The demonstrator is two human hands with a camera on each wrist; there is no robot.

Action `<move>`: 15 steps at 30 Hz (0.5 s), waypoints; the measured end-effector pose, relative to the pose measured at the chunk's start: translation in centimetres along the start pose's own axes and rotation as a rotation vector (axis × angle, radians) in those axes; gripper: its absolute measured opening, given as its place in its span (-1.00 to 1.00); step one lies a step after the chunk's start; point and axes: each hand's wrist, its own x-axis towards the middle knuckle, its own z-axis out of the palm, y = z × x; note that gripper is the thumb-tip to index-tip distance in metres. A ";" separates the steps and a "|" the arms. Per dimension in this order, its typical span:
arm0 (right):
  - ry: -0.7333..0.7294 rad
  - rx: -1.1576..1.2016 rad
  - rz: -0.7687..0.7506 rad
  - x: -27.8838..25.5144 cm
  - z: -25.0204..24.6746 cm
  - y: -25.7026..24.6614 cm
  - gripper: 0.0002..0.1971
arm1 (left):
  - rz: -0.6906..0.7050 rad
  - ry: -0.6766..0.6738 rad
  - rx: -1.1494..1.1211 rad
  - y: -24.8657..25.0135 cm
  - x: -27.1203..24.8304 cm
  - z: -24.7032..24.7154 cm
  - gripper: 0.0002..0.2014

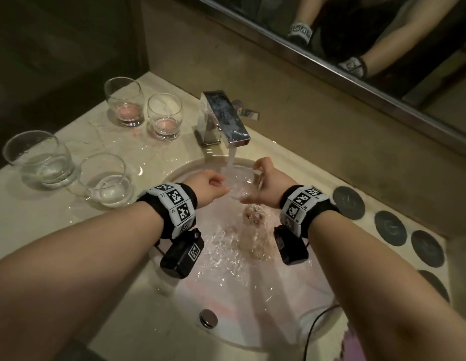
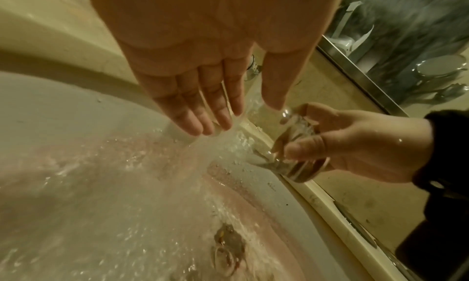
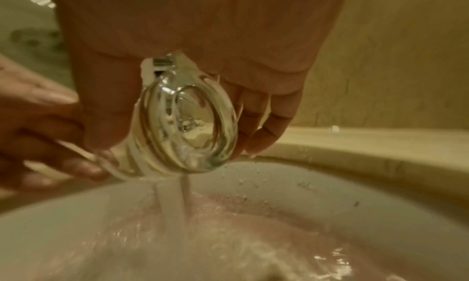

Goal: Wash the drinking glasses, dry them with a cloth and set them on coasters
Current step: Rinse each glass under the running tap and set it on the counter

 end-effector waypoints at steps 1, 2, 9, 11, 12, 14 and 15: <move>0.004 0.089 -0.002 0.2 0.1 -0.1 -0.24 | 0.015 0.000 -0.025 -0.1 0.3 0.2 -0.63; 0.005 0.178 0.004 0.5 0.3 -0.1 -0.28 | 0.028 0.004 -0.044 -0.3 0.6 0.4 -0.70; 0.026 0.931 0.138 2.8 3.3 -0.2 -0.20 | -0.131 0.015 -0.567 -1.1 2.0 0.1 -0.86; 0.001 1.150 0.104 2.9 3.8 -0.6 -0.39 | -0.161 0.015 -0.663 -0.9 2.1 -0.1 -0.85; 0.004 1.196 0.071 3.0 4.1 -0.7 -0.47 | -0.165 0.016 -0.690 -0.8 2.2 -0.1 -0.85; 0.038 1.209 0.019 3.3 4.3 -0.8 -0.54 | -0.175 0.013 -0.730 -0.8 2.3 -0.1 -0.85; 0.046 1.182 0.024 3.5 4.4 -1.0 -0.59 | -0.180 0.008 -0.747 -0.8 2.4 -0.2 -0.86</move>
